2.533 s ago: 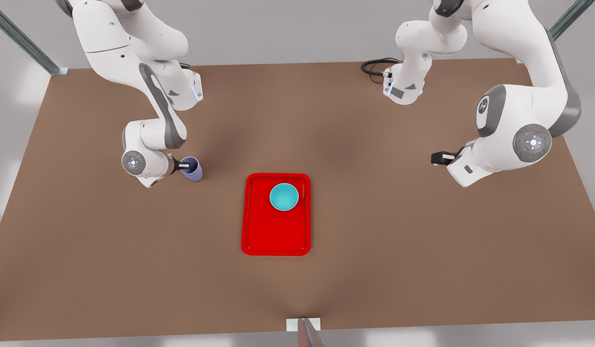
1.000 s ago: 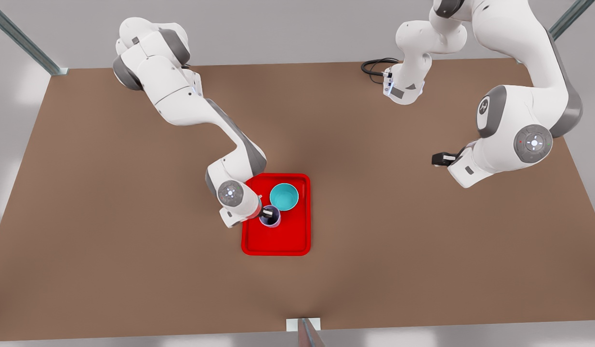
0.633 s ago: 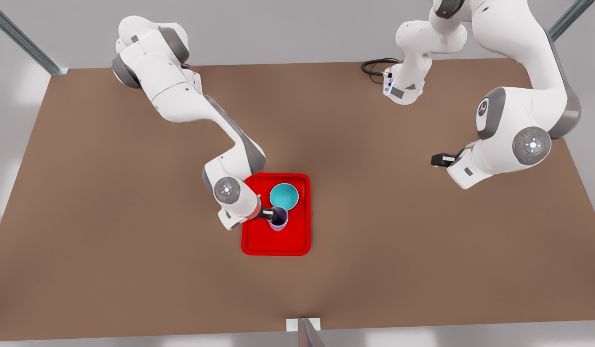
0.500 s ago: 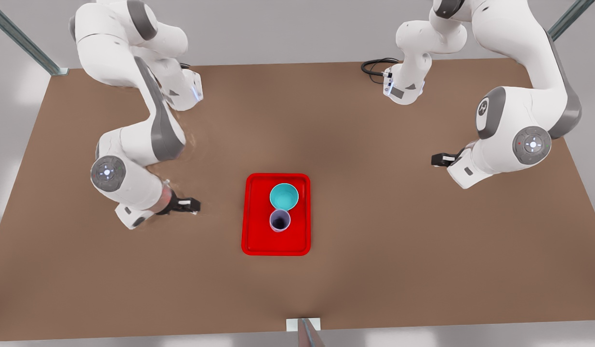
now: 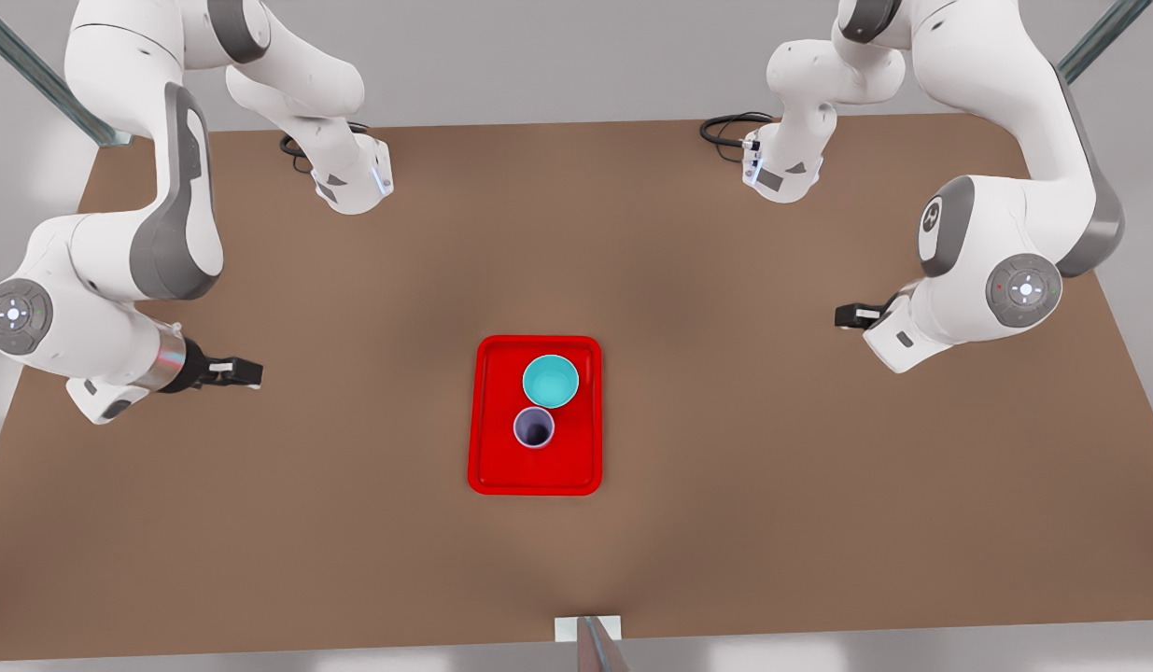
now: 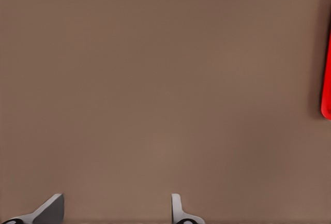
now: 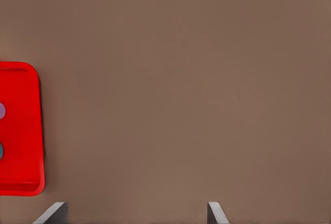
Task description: Place the bowl on the tray with the left arm and the cup on the tray with the right arm
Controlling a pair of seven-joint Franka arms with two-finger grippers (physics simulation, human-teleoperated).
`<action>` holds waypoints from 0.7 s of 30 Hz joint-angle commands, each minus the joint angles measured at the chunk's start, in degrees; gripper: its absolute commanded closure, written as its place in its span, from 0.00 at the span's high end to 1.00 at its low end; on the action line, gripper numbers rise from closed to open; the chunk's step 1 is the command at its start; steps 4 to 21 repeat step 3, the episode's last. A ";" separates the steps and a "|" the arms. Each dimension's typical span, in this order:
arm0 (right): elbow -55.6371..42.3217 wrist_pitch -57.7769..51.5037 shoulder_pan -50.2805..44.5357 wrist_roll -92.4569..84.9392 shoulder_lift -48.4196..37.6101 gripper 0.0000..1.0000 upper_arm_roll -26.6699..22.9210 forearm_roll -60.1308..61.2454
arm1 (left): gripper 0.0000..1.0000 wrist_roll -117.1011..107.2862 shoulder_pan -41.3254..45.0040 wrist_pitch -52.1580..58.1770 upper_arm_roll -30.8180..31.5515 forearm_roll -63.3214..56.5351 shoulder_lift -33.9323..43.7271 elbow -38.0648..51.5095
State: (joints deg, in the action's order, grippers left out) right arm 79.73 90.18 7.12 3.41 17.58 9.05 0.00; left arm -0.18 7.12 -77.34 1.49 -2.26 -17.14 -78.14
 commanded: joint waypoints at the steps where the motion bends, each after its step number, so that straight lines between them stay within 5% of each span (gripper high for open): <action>1: -0.01 0.09 -0.01 0.02 0.09 1.00 0.00 0.00 | 1.00 0.00 0.00 0.00 0.00 -0.11 0.00 0.00; 21: -0.01 0.00 0.00 0.02 0.09 1.00 0.00 0.09 | 1.00 0.00 0.00 0.00 0.00 -0.11 0.00 0.00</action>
